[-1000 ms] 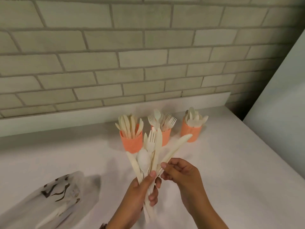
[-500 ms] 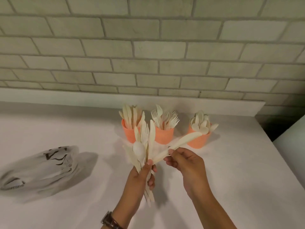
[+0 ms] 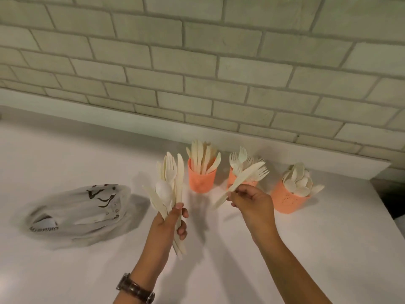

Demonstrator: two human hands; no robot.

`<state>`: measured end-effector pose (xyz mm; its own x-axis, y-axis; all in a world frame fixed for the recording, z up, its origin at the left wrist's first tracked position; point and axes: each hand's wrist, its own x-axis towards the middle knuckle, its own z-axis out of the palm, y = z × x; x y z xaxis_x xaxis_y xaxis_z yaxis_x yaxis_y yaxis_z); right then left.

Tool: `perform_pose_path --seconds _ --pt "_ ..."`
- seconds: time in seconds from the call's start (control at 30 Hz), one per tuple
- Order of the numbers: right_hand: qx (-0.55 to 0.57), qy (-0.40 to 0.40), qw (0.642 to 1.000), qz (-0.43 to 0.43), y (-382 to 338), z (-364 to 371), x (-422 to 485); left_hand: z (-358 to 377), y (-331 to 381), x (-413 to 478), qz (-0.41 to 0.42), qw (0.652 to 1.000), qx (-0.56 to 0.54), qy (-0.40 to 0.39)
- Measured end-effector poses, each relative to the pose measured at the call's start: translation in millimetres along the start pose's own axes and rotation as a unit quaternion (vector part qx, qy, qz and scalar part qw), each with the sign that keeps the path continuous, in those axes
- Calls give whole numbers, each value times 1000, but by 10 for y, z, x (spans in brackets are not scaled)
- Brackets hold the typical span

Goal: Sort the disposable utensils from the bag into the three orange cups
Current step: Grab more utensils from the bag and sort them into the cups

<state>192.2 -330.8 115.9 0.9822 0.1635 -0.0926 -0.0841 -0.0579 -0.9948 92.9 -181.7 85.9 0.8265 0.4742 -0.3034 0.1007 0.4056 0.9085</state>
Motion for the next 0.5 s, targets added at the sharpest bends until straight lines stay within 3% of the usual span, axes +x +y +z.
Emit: perform_pose_path --seconds 0.23,0.37,0.5 --pt "-114 46 976 -177 -210 664 696 -179 155 77 13 999 -46 -6" --pt "-309 17 945 -106 176 875 994 -230 192 50 14 996 -70 -56" --pt "-338 19 937 -84 255 819 964 -249 198 58 15 996 -64 -68"
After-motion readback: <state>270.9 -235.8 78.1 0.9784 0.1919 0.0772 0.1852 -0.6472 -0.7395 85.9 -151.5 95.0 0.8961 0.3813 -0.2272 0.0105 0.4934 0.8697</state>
